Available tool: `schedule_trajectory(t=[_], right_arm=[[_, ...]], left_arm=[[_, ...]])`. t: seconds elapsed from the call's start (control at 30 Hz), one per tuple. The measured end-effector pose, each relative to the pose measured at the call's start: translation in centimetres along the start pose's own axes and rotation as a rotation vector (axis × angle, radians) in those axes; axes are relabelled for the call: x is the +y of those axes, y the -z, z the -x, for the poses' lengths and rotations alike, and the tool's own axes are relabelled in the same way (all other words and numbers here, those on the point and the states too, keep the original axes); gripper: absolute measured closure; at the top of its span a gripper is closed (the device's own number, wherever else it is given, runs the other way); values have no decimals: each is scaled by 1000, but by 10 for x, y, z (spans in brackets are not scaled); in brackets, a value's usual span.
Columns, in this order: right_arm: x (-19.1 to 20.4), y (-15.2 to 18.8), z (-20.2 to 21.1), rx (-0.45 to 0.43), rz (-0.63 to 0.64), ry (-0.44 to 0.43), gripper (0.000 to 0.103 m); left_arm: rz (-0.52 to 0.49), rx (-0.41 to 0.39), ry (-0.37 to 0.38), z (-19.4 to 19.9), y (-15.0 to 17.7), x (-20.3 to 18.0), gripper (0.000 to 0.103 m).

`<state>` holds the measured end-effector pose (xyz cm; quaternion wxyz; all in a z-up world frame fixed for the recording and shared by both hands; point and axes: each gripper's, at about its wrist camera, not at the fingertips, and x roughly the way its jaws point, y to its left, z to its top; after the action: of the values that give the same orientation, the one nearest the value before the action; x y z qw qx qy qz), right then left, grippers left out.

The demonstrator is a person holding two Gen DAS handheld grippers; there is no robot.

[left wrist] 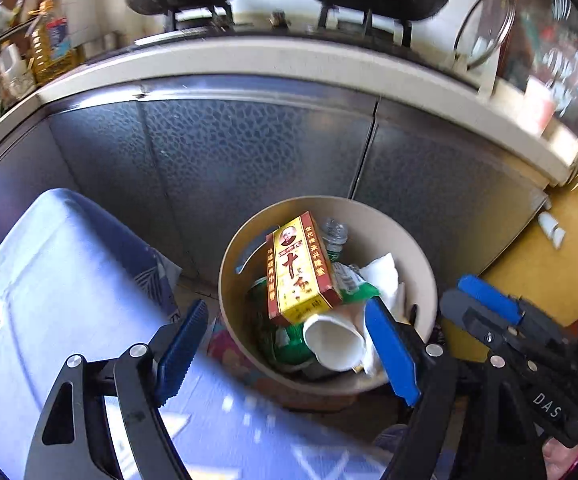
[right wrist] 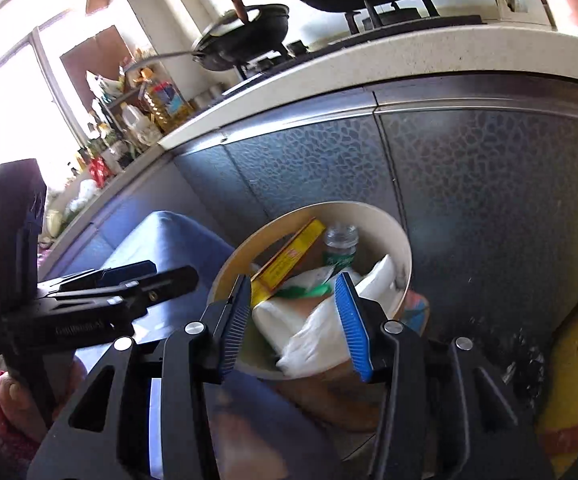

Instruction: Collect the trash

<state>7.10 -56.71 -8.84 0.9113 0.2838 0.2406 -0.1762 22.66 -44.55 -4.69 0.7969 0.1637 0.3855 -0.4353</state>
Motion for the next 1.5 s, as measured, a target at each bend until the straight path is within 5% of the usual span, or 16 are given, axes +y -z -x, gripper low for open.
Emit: schedule_trajectory(t=[0.4, 0.7, 1.5], right_arm=[[74, 73, 86, 17, -23, -44, 36], [119, 123, 131, 67, 35, -29, 31], [175, 145, 199, -33, 71, 2, 10]], left_arm=[[30, -101, -118, 123, 84, 1, 6], [78, -200, -187, 196, 143, 16, 4], [212, -293, -339, 273, 213, 62, 4]])
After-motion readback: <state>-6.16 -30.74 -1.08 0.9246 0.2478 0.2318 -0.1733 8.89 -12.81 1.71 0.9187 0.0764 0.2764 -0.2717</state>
